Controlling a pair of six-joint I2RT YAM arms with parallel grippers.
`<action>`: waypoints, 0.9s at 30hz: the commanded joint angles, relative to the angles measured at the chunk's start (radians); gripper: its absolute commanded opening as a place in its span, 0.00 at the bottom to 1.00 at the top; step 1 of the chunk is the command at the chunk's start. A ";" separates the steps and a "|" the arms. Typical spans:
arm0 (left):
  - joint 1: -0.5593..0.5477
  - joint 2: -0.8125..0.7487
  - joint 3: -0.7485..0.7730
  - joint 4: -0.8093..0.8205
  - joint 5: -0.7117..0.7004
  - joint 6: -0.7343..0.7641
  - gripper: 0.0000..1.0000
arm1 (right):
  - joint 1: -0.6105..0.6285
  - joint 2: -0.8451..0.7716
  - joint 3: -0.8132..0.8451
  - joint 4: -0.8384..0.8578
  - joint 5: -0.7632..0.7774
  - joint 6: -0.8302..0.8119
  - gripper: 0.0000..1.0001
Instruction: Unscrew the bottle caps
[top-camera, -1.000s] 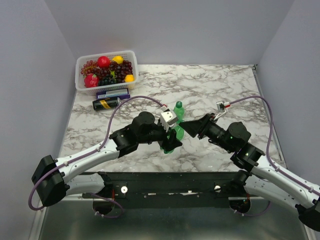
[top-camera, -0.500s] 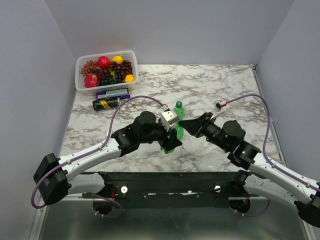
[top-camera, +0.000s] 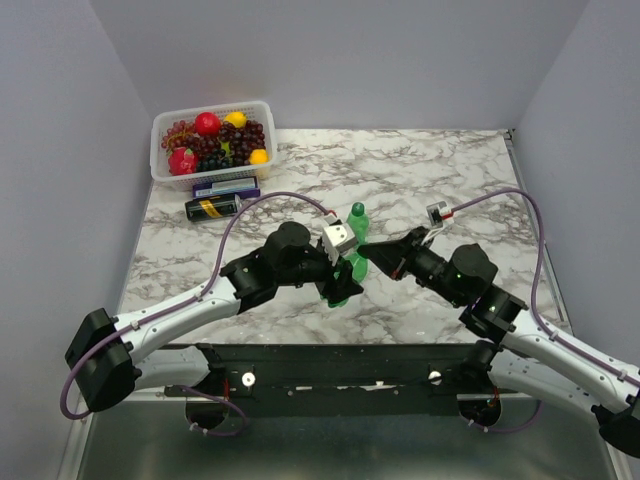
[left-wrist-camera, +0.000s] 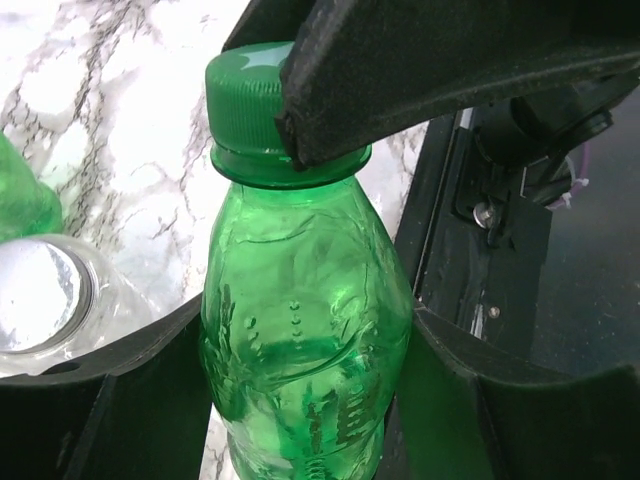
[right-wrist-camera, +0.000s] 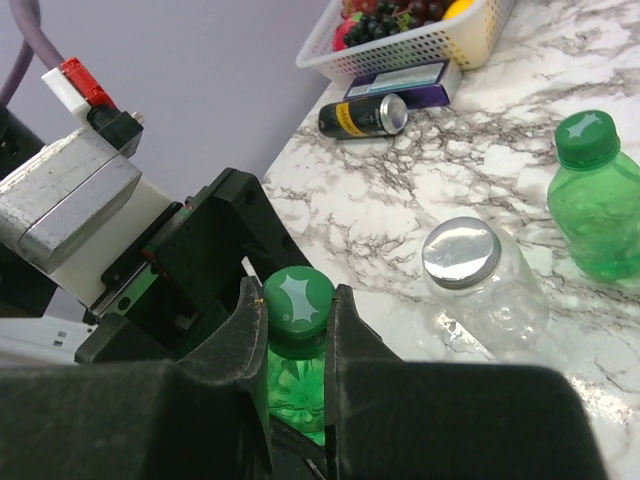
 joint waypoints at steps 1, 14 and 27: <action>0.003 -0.044 0.032 0.028 0.293 0.043 0.12 | -0.010 -0.039 -0.008 0.031 -0.123 -0.116 0.01; 0.054 -0.031 0.024 0.215 0.727 -0.096 0.12 | -0.061 -0.116 -0.068 0.141 -0.404 -0.173 0.01; 0.057 -0.005 0.016 0.348 0.876 -0.225 0.12 | -0.073 -0.125 -0.074 0.150 -0.608 -0.279 0.01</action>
